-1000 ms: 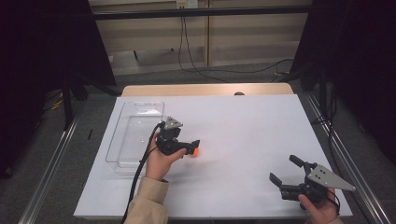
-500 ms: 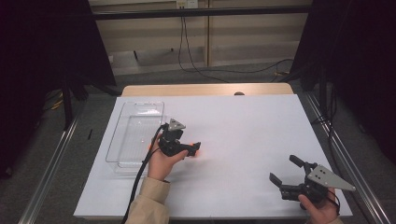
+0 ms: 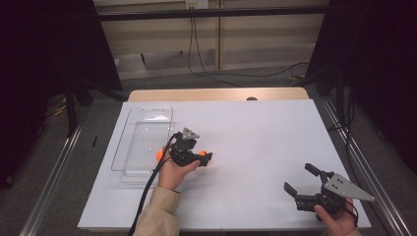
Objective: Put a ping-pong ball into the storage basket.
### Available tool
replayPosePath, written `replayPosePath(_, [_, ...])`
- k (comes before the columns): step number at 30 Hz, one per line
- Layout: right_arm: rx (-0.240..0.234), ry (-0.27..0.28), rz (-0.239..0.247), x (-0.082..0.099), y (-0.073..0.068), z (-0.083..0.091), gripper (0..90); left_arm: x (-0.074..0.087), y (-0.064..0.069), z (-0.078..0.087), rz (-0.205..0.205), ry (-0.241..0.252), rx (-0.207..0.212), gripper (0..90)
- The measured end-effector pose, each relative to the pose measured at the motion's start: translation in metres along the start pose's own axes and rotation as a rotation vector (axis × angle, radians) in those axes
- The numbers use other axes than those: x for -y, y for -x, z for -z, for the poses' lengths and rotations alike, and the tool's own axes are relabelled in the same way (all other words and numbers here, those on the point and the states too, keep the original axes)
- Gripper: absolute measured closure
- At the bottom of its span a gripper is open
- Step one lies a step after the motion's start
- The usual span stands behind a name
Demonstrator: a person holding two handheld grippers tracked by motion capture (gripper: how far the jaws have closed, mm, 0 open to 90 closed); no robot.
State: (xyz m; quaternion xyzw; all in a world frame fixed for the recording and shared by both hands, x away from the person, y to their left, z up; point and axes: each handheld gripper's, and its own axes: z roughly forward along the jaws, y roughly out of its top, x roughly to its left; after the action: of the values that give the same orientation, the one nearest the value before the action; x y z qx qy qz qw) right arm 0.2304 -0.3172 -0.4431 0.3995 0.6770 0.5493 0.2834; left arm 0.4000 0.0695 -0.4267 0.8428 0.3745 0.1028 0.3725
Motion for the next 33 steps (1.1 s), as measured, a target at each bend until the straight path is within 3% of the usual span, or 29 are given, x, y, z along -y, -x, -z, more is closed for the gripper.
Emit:
replayPosePath(10, [0.001,0.001,0.001,0.000,0.000,0.000,2.8,0.002,-0.001,-0.004,-0.013,-0.029,-0.010,27.7])
replayPosePath(33, [0.004,0.002,0.002,0.000,0.000,0.001,2.9,0.006,-0.001,-0.012,-0.009,-0.075,0.019,40.8])
